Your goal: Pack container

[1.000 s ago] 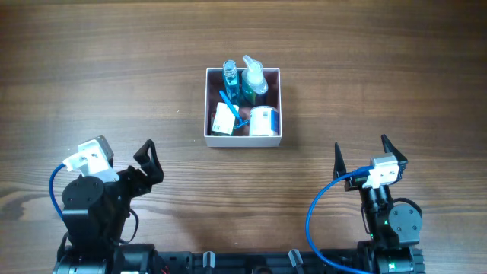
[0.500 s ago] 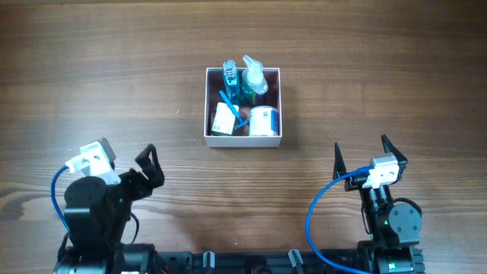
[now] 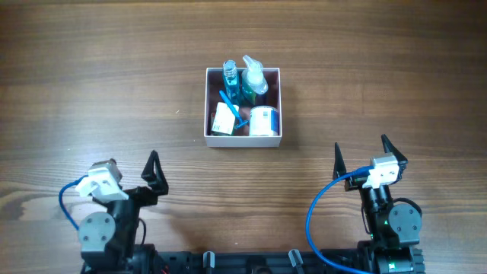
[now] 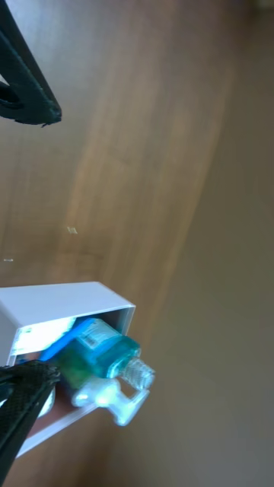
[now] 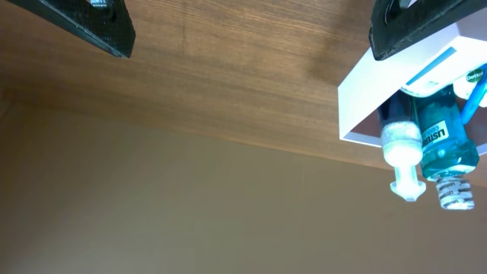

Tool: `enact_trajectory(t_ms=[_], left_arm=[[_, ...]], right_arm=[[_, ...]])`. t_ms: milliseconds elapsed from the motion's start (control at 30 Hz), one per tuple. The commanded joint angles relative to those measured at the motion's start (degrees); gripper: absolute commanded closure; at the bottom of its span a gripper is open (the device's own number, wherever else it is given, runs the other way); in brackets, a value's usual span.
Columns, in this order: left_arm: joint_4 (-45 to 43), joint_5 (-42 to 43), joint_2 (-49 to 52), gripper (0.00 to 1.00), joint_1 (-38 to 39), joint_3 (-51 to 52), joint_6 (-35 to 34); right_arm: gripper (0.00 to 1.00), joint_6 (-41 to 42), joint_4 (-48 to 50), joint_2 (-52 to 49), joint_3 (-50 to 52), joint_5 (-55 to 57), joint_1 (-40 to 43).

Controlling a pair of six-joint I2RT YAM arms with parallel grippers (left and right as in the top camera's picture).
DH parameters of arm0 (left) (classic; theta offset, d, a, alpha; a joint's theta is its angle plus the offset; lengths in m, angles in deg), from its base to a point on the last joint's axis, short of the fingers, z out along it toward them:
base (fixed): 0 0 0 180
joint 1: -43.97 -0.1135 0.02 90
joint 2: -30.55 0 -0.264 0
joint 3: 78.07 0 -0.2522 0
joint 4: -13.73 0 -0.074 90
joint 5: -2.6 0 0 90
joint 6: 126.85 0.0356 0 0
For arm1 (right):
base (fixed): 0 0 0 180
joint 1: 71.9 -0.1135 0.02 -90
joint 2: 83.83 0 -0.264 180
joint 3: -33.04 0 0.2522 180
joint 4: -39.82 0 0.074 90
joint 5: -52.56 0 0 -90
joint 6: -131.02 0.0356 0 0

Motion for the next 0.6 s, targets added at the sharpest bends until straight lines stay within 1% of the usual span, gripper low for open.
enact_trajectory(t_ms=[0,67,133,200,367,567], left_arm=[[-8.79,0.28,-1.68,0.0,0.46,7.1,2.69],[-13.94,0.79,-1.7,0.0,1.07,9.94,4.94],[-16.92,0.96,-1.7,0.0,1.77,11.67,6.49],[-19.58,0.94,-1.77,0.0,2.47,13.6,6.62],[-22.97,1.2,-2.21,0.0,2.82,17.97,6.36],[-23.32,1.6,-2.21,0.0,2.8,18.18,6.64]], right_arm=[[0.0,-0.72,0.17,-0.02,0.02,-0.24,0.24],[0.0,-0.72,0.17,0.0,0.02,-0.24,0.24],[0.0,-0.7,0.17,0.0,0.02,-0.24,0.24],[0.0,-0.72,0.17,0.0,0.02,-0.24,0.24],[0.0,-0.72,0.17,0.0,0.02,-0.24,0.24],[0.0,-0.7,0.17,0.0,0.02,-0.24,0.24]])
